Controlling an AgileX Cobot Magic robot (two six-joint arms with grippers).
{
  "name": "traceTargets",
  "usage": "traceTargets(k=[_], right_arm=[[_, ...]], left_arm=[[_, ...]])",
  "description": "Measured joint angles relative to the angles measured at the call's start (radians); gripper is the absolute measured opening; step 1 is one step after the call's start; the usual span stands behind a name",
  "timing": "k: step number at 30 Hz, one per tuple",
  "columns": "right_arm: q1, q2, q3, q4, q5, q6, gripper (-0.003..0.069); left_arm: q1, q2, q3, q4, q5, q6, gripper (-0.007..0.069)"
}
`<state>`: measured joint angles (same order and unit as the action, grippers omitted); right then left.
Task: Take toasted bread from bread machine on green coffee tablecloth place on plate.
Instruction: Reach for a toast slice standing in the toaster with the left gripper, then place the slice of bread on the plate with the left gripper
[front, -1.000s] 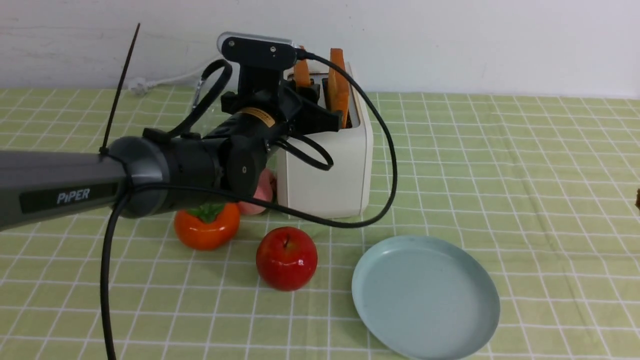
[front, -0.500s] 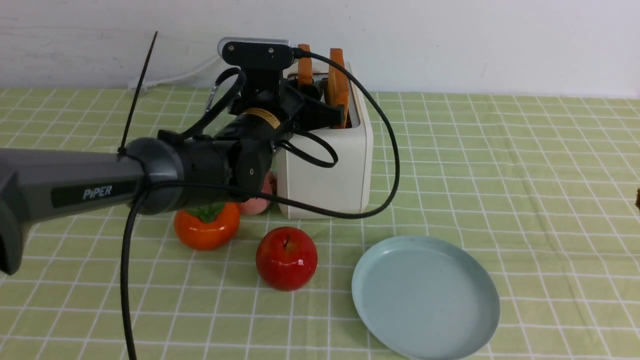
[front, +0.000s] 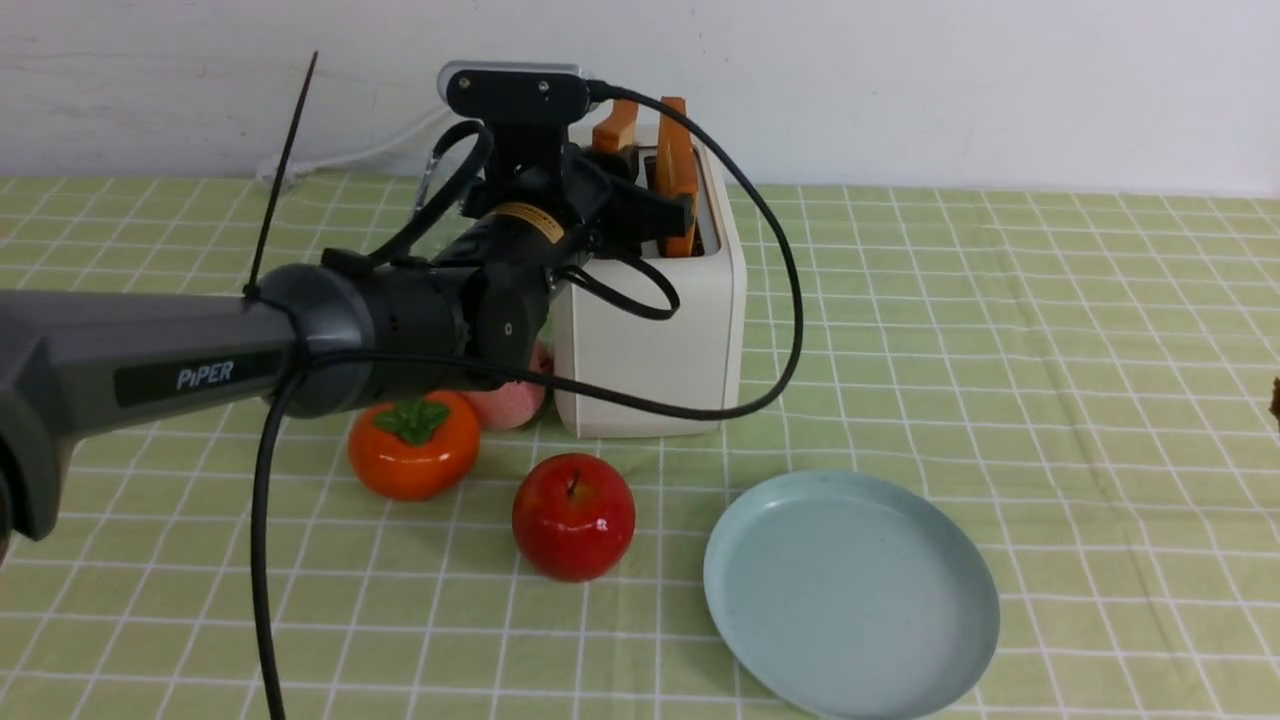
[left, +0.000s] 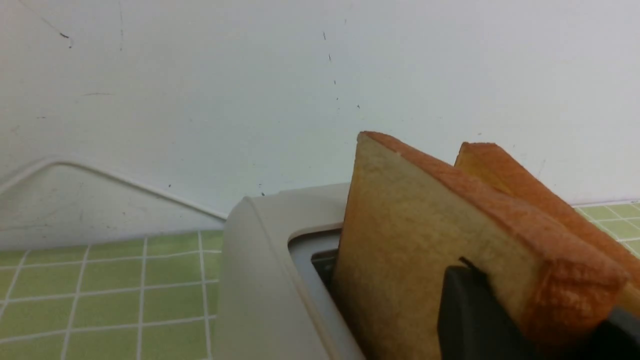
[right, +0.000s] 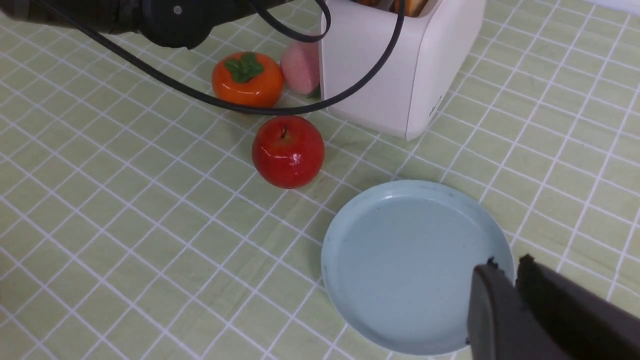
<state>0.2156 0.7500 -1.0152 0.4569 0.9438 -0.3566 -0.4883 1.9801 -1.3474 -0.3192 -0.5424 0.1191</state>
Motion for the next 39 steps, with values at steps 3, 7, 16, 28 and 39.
traceTargets(k=[3, 7, 16, 28, 39], right_arm=[[0.000, 0.000, 0.000, 0.000, 0.000, 0.000, 0.0074], [0.000, 0.000, 0.000, 0.000, 0.000, 0.000, 0.0076], [0.000, 0.000, 0.000, 0.000, 0.000, 0.000, 0.0048], [0.000, -0.002, 0.000, 0.012, -0.009, -0.001, -0.0014], [0.000, -0.142, 0.000, 0.030, 0.013, -0.001, -0.0010]], left_arm=[[0.000, 0.000, 0.000, 0.000, 0.000, 0.000, 0.0119], [0.000, 0.000, 0.000, 0.000, 0.002, 0.004, 0.0119], [0.000, -0.109, 0.000, -0.046, 0.020, 0.099, 0.0119], [0.000, -0.440, 0.000, -0.185, 0.220, 0.336, 0.0119], [0.000, -0.671, 0.008, -0.332, 1.059, 0.354, 0.0119]])
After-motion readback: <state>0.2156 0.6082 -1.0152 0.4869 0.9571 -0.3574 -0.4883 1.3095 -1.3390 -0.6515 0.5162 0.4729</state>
